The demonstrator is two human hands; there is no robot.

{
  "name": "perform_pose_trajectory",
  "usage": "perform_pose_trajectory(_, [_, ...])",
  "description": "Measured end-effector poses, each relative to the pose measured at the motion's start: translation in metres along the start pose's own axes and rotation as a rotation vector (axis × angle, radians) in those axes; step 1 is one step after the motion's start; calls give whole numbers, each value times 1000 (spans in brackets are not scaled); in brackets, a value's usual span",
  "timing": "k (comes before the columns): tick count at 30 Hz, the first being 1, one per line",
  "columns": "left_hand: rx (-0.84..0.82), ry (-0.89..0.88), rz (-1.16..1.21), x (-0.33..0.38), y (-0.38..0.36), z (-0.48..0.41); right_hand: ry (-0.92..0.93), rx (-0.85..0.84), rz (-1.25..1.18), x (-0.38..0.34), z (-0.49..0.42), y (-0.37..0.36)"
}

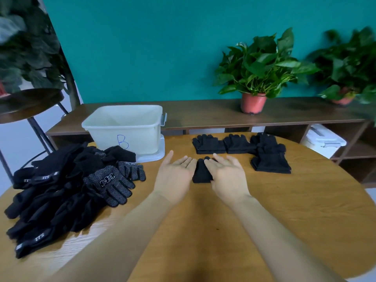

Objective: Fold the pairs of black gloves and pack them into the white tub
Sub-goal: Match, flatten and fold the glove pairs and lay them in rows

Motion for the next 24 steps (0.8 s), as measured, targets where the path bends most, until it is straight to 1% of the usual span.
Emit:
perform_pose_trajectory(2, [-50, -7, -27, -3, 7, -25, -17, -50, 51, 12, -19, 1])
perform_pose_trajectory(6, [-75, -9, -41, -10, 3, -67, -41, -156, 85, 38, -51, -14])
perform_pose_trajectory(12, [-114, -31, -37, -23, -28, -118, -73, -184, 107, 68, -87, -50])
perform_pose_trajectory(15, [-64, -24, -19, -29, -43, -136, -82, -165, 134, 78, -99, -67])
perform_pose_trajectory(18, [30, 10, 8, -30, -50, -138, -74, -29, 93, 85, -97, -75])
perform_pose_trajectory(20, [0, -6, 27, -19, -68, -125, -45, -51, 122, 85, -79, -91])
perform_pose_trajectory(22, [-96, -49, 25, -4, -97, -106, 10, -120, 129, 83, -53, -114])
perform_pose_trajectory(23, [-100, -65, 26, 2, -108, -98, 32, -151, 136, 82, -43, -123])
perform_pose_trajectory(24, [-65, -82, 24, 5, -114, -93, 43, -160, 140, 82, -37, -128])
Point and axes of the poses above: each hand's wrist, its own z-axis away from the middle knuckle, its own y-axis out of the back of the hand, x = y × z, the point moved 7 cm from there along -z, towards the middle knuckle, and after that the axes turned 8 degrees about -y, right-handed, at the moved point
